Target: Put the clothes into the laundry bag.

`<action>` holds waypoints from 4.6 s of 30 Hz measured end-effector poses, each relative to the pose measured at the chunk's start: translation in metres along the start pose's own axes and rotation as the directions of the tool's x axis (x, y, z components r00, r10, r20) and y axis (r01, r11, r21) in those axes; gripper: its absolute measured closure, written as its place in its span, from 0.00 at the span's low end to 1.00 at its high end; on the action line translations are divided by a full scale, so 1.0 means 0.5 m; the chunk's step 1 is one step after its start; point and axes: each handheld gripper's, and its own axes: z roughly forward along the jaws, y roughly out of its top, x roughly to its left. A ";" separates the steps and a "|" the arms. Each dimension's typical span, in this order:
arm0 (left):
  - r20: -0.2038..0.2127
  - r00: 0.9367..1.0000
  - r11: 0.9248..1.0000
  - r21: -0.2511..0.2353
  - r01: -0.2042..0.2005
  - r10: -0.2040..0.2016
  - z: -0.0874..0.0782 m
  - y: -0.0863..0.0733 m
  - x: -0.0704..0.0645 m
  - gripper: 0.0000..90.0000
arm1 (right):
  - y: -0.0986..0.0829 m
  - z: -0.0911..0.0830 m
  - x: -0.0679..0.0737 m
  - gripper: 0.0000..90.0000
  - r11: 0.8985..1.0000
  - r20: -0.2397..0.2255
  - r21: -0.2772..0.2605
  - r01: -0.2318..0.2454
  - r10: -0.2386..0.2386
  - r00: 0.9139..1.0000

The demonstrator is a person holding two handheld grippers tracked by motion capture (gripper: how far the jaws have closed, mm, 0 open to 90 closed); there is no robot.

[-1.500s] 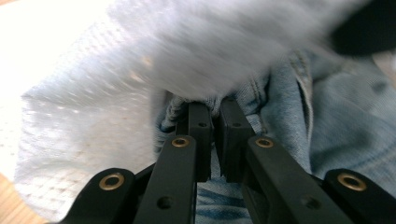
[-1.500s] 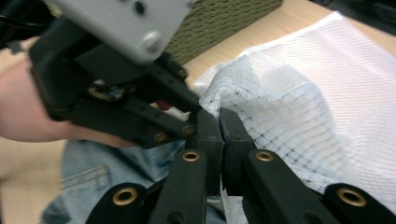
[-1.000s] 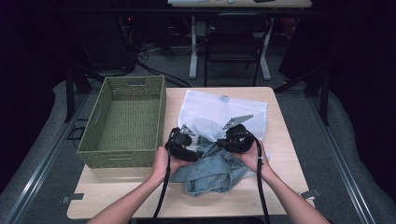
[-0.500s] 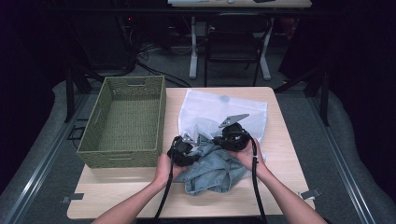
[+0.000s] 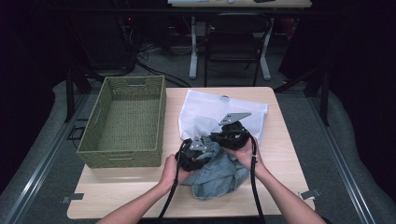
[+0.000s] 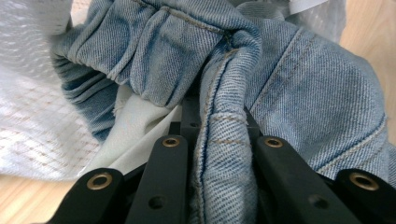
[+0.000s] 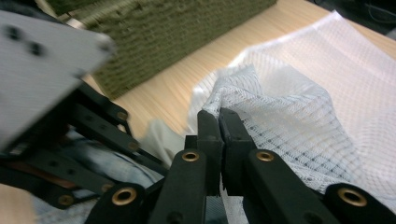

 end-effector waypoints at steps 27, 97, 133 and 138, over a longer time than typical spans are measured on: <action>-0.006 0.982 0.980 0.057 0.191 -0.191 0.070 0.025 0.081 0.78 | -0.020 0.017 -0.015 0.98 0.993 0.062 0.115 -0.010 0.003 0.998; 0.013 0.984 0.981 -0.072 0.178 -0.178 0.066 0.028 0.081 0.95 | 0.006 0.033 -0.016 0.98 0.997 0.059 0.076 -0.006 0.001 0.998; -0.002 0.996 0.995 0.033 0.090 -0.090 -0.100 -0.054 -0.002 0.22 | -0.021 -0.002 -0.014 0.98 0.985 0.029 0.172 -0.015 0.010 1.000; -0.005 0.998 0.995 0.083 0.056 -0.055 -0.087 -0.080 -0.024 0.18 | -0.020 0.001 -0.010 0.98 0.984 0.029 0.177 -0.009 0.004 1.000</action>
